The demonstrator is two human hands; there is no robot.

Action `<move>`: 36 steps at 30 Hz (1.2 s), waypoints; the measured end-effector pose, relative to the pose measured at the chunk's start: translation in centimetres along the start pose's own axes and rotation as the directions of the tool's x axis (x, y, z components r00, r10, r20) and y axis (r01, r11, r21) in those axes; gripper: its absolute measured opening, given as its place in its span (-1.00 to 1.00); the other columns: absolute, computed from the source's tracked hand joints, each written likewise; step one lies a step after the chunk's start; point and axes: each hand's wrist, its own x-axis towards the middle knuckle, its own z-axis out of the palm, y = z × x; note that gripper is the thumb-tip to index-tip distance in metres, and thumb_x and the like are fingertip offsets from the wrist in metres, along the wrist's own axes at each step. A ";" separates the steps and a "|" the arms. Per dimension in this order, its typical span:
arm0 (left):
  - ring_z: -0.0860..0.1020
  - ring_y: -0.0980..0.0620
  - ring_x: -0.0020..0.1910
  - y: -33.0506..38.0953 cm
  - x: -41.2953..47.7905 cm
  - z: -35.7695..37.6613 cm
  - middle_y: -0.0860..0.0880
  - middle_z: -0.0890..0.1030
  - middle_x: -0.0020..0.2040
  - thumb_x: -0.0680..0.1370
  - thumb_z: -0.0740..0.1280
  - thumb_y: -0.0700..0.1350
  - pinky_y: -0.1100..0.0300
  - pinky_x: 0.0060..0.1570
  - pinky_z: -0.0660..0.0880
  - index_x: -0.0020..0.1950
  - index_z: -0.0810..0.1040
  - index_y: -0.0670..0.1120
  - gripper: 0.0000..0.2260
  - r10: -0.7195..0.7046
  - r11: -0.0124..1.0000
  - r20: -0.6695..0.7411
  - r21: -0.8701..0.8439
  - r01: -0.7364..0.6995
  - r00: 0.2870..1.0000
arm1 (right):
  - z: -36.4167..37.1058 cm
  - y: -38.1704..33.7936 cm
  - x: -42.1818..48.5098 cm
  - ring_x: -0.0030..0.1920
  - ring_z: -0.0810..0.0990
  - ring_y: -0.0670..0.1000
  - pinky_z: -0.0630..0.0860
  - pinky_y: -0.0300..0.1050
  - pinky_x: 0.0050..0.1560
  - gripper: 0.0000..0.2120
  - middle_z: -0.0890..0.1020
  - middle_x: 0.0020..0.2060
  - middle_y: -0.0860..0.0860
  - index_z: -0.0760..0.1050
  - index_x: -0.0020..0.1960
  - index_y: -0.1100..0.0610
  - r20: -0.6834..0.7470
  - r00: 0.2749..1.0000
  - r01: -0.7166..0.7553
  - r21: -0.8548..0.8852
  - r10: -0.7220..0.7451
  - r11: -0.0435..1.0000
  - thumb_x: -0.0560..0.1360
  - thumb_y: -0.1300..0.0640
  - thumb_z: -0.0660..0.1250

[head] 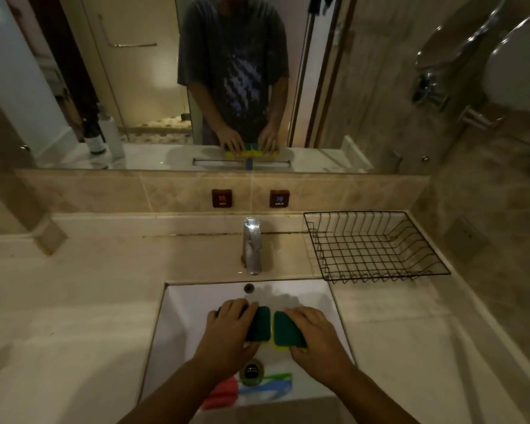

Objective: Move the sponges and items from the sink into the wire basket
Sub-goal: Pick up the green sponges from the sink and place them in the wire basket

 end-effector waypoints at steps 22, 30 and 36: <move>0.21 0.07 0.40 3.1 10.8 -2.5 0.12 0.26 0.46 0.50 0.17 0.26 0.03 0.36 0.21 0.54 0.14 0.14 -0.37 0.223 0.975 0.033 -0.031 -0.222 0.974 | -7.7 5.0 3.2 0.35 0.19 -0.24 0.16 -0.28 0.37 -0.33 0.34 0.38 -0.19 0.24 0.46 -0.14 -0.097 0.990 -0.102 -0.005 0.101 0.995 0.39 -0.02 0.35; 0.24 0.02 0.39 6.7 19.7 -1.2 0.11 0.27 0.45 0.44 0.12 0.32 0.01 0.23 0.29 0.51 0.15 0.17 -0.34 0.220 0.975 -0.004 -0.028 -0.220 0.976 | -12.6 12.0 7.9 0.37 0.24 -0.16 0.29 -0.13 0.37 -0.33 0.30 0.35 -0.21 0.22 0.46 -0.16 -0.087 0.993 -0.080 -0.024 0.078 0.996 0.39 -0.03 0.35; 0.23 0.03 0.36 9.4 27.4 3.1 0.06 0.25 0.40 0.47 0.18 0.26 0.03 0.28 0.31 0.51 0.04 0.15 -0.34 0.235 0.970 0.061 -0.069 -0.231 0.970 | -14.3 21.3 11.8 0.26 0.29 -0.17 0.40 -0.20 0.28 -0.31 0.29 0.24 -0.21 0.29 0.40 -0.21 -0.013 0.996 -0.088 0.044 0.089 0.995 0.35 0.10 0.43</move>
